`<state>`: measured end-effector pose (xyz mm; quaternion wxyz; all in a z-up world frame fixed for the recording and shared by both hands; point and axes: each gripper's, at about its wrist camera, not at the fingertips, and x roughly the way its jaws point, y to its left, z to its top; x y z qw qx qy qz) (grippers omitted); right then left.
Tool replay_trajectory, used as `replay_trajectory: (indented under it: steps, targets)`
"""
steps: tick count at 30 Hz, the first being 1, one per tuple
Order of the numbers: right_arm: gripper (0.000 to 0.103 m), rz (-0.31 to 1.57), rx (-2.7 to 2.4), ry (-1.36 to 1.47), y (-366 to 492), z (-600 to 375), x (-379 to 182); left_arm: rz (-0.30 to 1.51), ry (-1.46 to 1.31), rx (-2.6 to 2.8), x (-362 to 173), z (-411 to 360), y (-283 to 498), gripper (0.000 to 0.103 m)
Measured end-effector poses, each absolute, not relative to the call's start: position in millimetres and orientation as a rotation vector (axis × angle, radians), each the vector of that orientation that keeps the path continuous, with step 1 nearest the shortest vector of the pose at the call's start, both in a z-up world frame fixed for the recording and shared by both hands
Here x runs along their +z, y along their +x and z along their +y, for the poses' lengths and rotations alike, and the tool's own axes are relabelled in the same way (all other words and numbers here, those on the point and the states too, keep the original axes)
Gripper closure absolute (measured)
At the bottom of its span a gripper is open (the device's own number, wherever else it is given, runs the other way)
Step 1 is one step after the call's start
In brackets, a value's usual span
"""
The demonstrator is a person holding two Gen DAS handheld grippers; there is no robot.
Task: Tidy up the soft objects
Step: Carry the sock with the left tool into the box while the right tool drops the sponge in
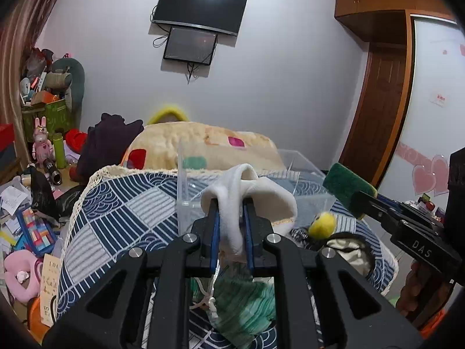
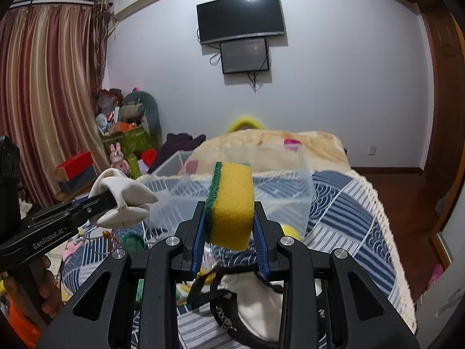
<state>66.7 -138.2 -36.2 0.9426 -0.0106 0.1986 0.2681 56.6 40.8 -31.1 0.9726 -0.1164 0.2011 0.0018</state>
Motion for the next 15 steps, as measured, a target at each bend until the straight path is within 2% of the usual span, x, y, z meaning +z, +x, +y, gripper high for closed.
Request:
replay_trajectory:
  steps: [15]
  targets:
    - [0.076,0.324,0.508,-0.047,89.6,-138.7,-0.6,0.331,-0.198,0.029,24.8,53.6,85.1,0.089]
